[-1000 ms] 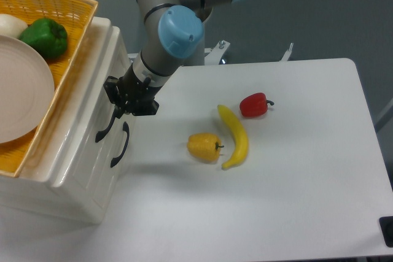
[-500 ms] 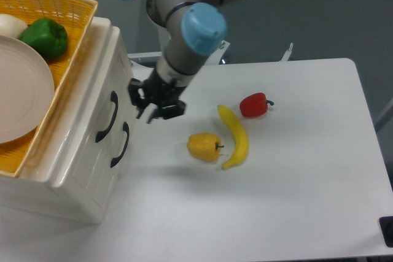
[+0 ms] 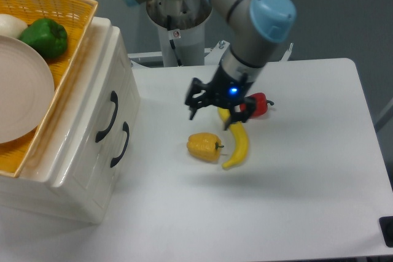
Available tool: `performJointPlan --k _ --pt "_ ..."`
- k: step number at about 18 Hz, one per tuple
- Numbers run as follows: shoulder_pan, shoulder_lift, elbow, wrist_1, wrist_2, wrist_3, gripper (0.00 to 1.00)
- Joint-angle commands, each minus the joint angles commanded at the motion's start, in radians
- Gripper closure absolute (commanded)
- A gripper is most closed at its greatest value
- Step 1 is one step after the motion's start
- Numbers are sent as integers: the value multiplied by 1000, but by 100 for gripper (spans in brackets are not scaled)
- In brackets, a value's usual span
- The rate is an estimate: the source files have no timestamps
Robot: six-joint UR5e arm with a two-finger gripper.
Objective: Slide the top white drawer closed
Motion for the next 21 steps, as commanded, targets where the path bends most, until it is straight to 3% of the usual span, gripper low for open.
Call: performJointPlan --k 5,10,15,21 --pt "46 -60 12 88 153 217 0" --pt "117 -179 64 126 269 512 0" --pt "172 -256 84 241 270 686 0" --pt "183 -273 97 246 287 777 0"
